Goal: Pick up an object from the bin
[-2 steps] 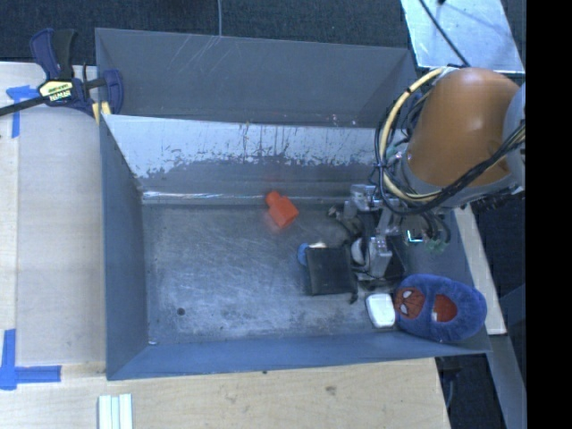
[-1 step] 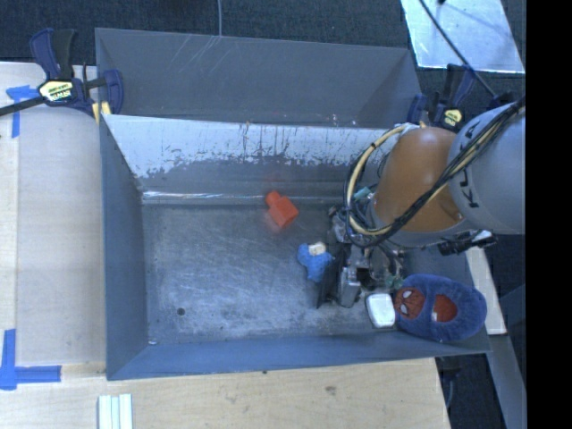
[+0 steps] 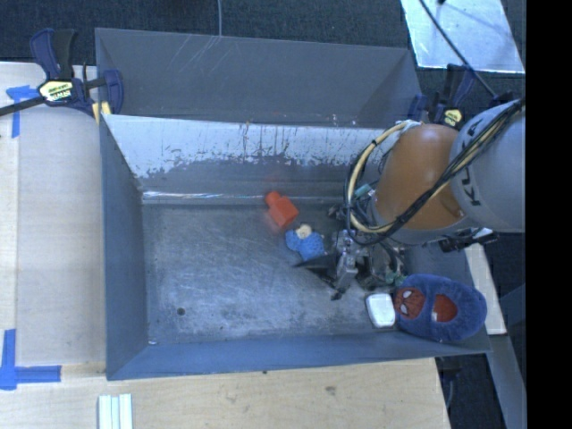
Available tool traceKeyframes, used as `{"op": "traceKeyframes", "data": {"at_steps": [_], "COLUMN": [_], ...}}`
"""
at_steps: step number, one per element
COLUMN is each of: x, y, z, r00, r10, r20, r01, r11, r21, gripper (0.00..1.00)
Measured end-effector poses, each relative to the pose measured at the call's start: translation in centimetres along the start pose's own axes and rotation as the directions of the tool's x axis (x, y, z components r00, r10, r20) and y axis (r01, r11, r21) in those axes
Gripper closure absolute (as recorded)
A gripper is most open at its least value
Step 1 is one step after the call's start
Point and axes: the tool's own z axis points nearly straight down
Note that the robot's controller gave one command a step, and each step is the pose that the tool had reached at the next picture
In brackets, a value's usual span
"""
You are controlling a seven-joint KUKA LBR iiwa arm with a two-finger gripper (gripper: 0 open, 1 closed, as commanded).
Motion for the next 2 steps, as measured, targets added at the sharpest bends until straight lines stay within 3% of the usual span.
{"op": "traceKeyframes", "data": {"at_steps": [1,2], "x": [0.6,0.2], "y": [1.8,1.9], "z": [-12.4,-17.8], "r00": [1.000,1.000], "r10": [0.015,0.012], "r20": [0.007,0.006], "r01": [-0.015,-0.012], "r11": [1.000,1.000], "r21": [-0.001,-0.001], "gripper": [1.00,1.00]}}
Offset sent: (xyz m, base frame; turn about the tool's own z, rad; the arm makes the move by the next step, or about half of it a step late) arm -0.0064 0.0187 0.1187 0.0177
